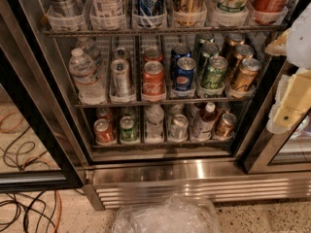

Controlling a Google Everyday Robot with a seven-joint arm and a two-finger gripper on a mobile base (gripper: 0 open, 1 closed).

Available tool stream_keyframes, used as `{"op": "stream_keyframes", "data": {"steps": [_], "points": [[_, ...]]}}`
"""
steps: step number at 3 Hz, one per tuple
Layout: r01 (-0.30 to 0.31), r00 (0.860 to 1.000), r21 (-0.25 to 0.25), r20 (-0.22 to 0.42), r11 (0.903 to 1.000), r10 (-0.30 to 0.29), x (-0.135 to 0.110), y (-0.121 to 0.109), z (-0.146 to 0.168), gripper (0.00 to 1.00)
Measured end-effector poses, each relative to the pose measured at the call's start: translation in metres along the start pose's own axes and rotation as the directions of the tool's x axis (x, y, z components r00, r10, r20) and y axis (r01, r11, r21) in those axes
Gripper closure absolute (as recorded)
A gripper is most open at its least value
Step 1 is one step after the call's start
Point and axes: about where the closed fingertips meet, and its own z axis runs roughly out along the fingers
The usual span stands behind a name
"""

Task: Pick redbull can from middle shelf of fridge

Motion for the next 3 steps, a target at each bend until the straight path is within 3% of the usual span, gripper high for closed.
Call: {"op": "stream_keyframes", "data": {"steps": [1, 2, 3], "points": [[0.003, 1.0, 0.0, 0.008, 1.0, -0.003, -0.007, -0.001, 0.004, 0.0], [-0.048, 0.996, -0.018, 0.076, 0.9987, 0.049, -0.042, 0.009, 0.031, 0.0], [-0.189, 0.96, -0.08, 0.193, 0.9788, 0.201, -0.078, 0.013, 0.081, 0.0]]}}
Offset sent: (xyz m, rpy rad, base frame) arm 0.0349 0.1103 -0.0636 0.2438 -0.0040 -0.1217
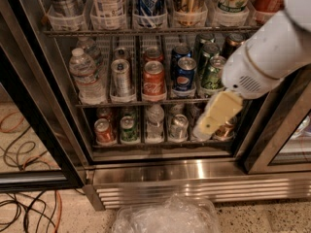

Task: Pick redbull can from middle shelf of fridge

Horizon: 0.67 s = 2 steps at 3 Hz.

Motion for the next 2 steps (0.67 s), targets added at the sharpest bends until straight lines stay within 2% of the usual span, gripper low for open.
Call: {"op": "stream_keyframes", "data": {"steps": [1, 2], "points": [[-0.15, 0.981, 0.023, 0.126, 0.9884, 0.146, -0.0189, -0.0019, 0.026, 0.0], [-0.15, 0.981, 0.023, 0.126, 0.9884, 0.146, -0.0189, -0.0019, 0.026, 0.0]]}}
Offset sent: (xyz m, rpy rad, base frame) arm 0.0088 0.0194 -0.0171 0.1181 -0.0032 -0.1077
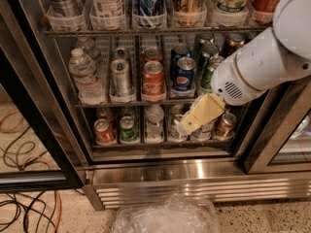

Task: Pick redbull can from middle shelf of fridge

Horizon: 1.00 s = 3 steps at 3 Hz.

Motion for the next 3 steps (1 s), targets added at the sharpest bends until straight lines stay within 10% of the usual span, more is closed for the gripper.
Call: {"op": "stream_keyframes", "data": {"steps": [2, 3], "points": [[-0.078, 0.981, -0.064, 0.173, 0.9949, 0.088, -0.039, 0.055, 0.054, 0.0], [-0.109, 0.945, -0.118, 0.295, 0.987, 0.14, -0.082, 0.075, 0.093, 0.0]]}}
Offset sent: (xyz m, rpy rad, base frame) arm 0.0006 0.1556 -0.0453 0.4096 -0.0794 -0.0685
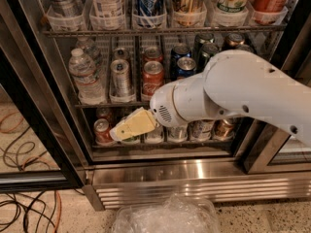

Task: Pick redbull can from middle shelf of fridge

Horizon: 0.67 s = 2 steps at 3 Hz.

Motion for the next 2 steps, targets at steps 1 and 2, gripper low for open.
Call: {"op": "stream_keyframes", "data": {"steps": [1, 2], "points": [[0.0, 1.0, 0.0, 0.0, 1.0, 0.0, 0.0, 0.0, 0.0, 0.0], [-0.008, 0.999, -0.005, 0.042, 1.0, 0.008, 0.002, 0.018, 0.017, 0.0]]}}
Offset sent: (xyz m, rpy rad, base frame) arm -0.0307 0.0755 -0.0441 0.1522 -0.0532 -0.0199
